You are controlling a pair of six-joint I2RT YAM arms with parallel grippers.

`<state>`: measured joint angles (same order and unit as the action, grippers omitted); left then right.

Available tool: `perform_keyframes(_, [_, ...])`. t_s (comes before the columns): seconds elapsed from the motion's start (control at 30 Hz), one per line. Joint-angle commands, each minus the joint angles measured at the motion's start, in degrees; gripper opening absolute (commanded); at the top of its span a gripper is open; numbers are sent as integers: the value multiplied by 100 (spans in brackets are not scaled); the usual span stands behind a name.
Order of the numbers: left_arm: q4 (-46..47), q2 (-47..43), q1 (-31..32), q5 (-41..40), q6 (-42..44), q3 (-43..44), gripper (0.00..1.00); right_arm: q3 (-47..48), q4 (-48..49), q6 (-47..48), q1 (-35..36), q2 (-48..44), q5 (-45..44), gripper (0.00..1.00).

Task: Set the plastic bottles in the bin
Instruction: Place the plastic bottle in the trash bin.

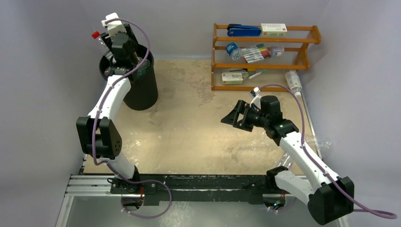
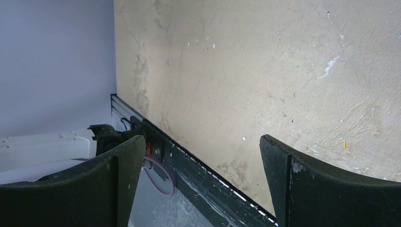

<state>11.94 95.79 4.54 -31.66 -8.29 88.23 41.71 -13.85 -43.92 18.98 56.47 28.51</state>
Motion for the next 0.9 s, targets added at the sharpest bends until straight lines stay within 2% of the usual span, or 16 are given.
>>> perform_keyframes(0.0, [-32, 66, -5, 169, 42, 147, 48, -13, 163, 54, 18, -180, 163, 93])
perform_keyframes(0.7, [864, 373, -5, -37, -651, 383, 46, -201, 196, 60, 20, -176, 119, 93])
perform_keyframes(0.87, [1104, 393, -5, -141, -704, -82, 47, -257, 263, 62, 18, -145, 146, 93])
